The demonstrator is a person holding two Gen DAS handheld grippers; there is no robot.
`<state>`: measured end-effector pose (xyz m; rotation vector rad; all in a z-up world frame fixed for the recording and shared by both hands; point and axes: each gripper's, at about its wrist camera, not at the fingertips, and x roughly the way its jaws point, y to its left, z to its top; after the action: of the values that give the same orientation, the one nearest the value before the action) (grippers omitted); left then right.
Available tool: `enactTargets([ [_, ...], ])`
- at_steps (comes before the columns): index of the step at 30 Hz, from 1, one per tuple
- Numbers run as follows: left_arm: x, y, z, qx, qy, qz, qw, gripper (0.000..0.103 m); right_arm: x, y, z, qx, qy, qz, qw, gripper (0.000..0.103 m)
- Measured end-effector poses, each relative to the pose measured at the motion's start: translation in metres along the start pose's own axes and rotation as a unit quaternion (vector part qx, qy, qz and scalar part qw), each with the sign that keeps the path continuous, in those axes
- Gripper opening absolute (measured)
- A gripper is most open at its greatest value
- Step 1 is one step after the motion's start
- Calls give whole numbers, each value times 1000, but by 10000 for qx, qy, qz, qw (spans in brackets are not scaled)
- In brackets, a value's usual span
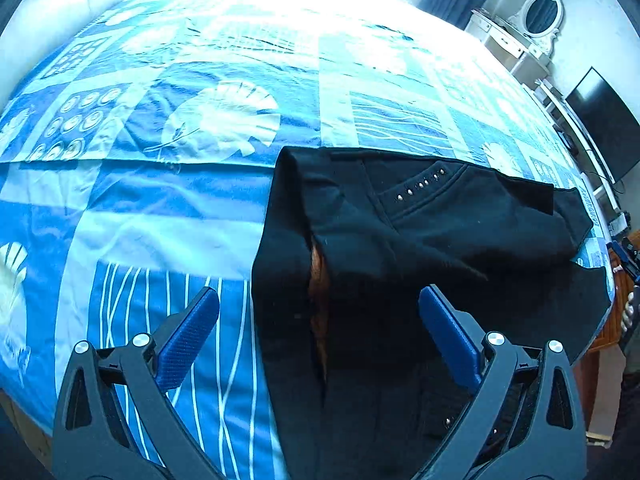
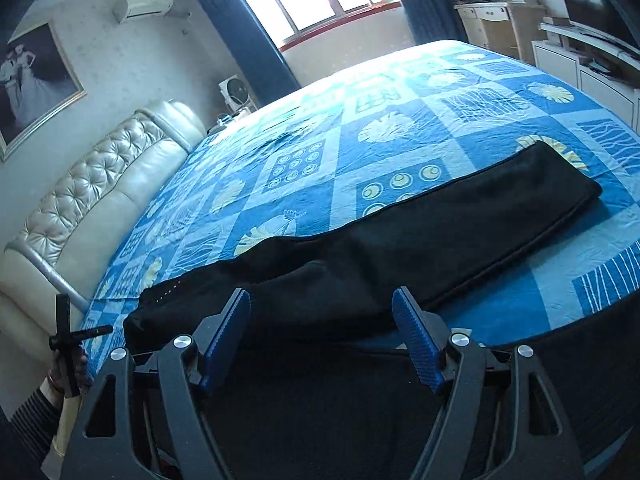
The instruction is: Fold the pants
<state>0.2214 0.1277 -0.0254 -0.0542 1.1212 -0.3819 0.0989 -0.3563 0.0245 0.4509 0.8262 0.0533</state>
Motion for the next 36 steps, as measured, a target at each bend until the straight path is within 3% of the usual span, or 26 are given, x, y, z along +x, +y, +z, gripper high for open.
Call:
enactTargets([
  [6, 51, 28, 47, -73, 176, 18, 9998, 100, 51, 46, 12, -462, 319, 228, 9982, 73],
  [9, 75, 34, 60, -179, 357, -509, 9979, 100, 72, 61, 18, -697, 451, 193, 9964, 73],
  [12, 81, 35, 70, -81, 218, -741, 9970, 99, 90, 71, 25, -875, 592, 253, 9941, 73],
  [16, 84, 42, 79, -291, 267, -990, 9943, 52, 118, 86, 36, -1345, 870, 286, 9867, 73],
  [19, 86, 53, 78, -514, 451, -1445, 9871, 29, 140, 93, 48, -1541, 1100, 406, 9811, 73],
  [24, 85, 48, 72, -378, 481, -1524, 9864, 31, 174, 104, 62, -1802, 1453, 460, 9718, 74],
  [25, 87, 47, 73, -396, 482, -1537, 9861, 36, 181, 107, 63, -1904, 1569, 492, 9678, 74],
  [27, 88, 45, 74, -380, 428, -1538, 9864, 36, 198, 112, 64, -2157, 1843, 442, 9579, 79],
  [28, 90, 44, 75, -355, 429, -1507, 9870, 31, 205, 114, 64, -2283, 1939, 368, 9534, 79],
  [29, 91, 42, 75, -328, 455, -1516, 9868, 18, 212, 115, 64, -2404, 2048, 297, 9483, 79],
  [30, 93, 41, 75, -317, 529, -1612, 9850, 12, 218, 116, 65, -2510, 2173, 285, 9428, 79],
  [33, 92, 38, 77, -250, 580, -1616, 9848, 9, 236, 116, 62, -2804, 2654, 337, 9218, 80],
  [35, 89, 35, 79, -186, 563, -1575, 9857, 9, 245, 119, 54, -3204, 2826, 108, 9041, 80],
  [36, 87, 34, 80, -158, 537, -1554, 9863, 8, 248, 120, 49, -3410, 2837, -31, 8962, 72],
])
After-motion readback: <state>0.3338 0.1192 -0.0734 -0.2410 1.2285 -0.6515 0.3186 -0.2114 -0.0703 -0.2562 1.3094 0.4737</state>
